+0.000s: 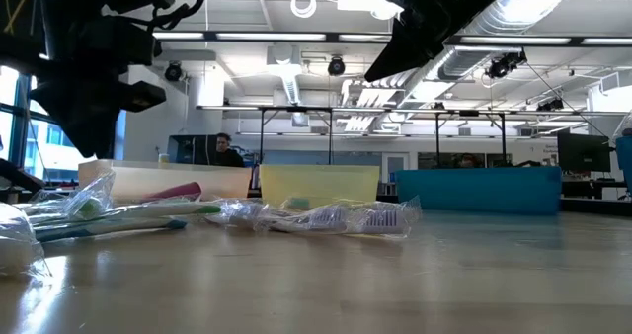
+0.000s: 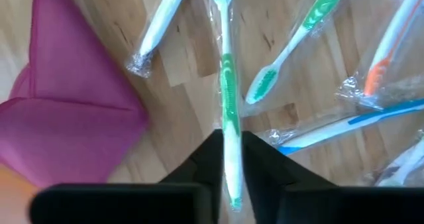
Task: Pick & Place Toothbrushes
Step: Put the green toothbrush into the yellow bin
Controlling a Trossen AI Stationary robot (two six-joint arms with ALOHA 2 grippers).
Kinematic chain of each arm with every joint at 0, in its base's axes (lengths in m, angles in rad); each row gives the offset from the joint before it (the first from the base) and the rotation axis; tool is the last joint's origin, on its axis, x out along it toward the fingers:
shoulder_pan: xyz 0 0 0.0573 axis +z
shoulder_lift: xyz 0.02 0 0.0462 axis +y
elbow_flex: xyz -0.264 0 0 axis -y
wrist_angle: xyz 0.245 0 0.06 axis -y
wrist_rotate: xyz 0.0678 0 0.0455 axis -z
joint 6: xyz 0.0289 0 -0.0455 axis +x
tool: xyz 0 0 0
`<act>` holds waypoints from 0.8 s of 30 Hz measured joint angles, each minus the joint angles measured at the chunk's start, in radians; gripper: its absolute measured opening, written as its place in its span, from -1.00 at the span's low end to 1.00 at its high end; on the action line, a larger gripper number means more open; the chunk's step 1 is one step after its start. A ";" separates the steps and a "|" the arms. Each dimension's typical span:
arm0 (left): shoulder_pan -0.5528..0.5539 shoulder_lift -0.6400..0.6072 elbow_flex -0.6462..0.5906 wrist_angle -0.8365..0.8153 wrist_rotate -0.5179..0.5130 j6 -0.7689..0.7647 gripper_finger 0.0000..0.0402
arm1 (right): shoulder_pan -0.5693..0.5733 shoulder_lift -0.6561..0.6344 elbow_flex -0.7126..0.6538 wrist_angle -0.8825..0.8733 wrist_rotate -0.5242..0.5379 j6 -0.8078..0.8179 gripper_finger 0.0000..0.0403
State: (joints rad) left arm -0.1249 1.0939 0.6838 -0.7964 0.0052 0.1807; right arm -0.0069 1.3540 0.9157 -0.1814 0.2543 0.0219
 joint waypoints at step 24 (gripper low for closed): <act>0.000 0.000 0.000 -0.010 -0.009 -0.056 -0.36 | 0.000 0.000 0.000 0.001 0.000 0.008 -0.99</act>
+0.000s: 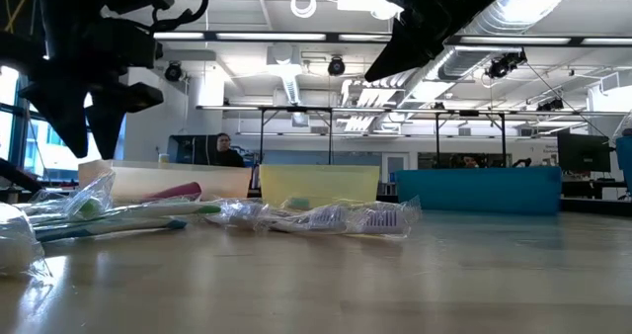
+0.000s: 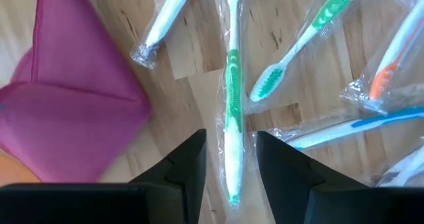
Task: Pick & Place Toothbrushes
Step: Put the green toothbrush into the yellow bin
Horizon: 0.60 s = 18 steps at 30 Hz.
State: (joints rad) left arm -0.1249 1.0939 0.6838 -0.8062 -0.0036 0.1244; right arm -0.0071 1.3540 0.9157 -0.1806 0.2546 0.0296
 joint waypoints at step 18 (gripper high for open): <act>0.000 0.009 0.000 -0.040 0.027 0.020 -0.36 | 0.000 0.000 0.000 0.000 -0.003 0.003 -0.99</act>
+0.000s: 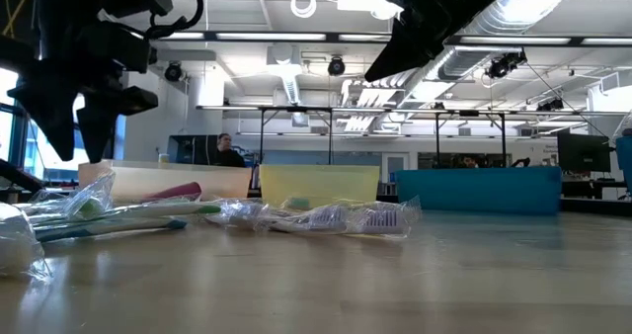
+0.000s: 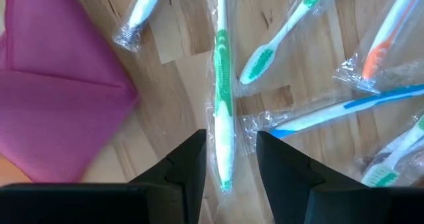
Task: Pick & Place Toothbrushes
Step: Put the green toothbrush into the yellow bin
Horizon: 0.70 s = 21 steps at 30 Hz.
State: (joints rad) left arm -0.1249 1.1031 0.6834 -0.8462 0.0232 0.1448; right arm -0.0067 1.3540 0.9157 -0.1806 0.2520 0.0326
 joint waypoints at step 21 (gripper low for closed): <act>0.000 0.106 -0.153 0.226 0.032 0.007 -0.36 | 0.000 0.000 0.000 -0.004 -0.001 -0.002 -0.99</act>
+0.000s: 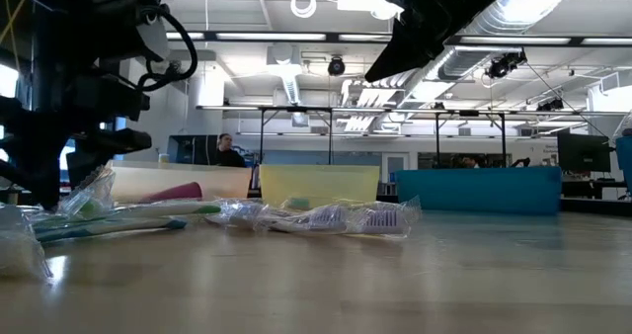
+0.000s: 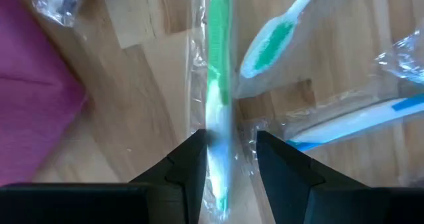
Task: Pick & Place Toothbrushes
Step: Put the green toothbrush into the yellow bin
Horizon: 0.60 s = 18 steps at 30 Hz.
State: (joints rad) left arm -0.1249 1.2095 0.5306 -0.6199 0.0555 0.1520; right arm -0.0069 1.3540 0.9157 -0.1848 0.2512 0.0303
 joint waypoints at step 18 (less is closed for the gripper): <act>0.000 -0.005 -0.060 0.093 0.026 -0.002 -0.69 | 0.000 0.000 0.000 0.000 0.000 0.002 -0.99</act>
State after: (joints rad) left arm -0.1246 1.2041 0.4705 -0.5265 0.0812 0.1497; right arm -0.0070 1.3540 0.9157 -0.1848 0.2512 0.0319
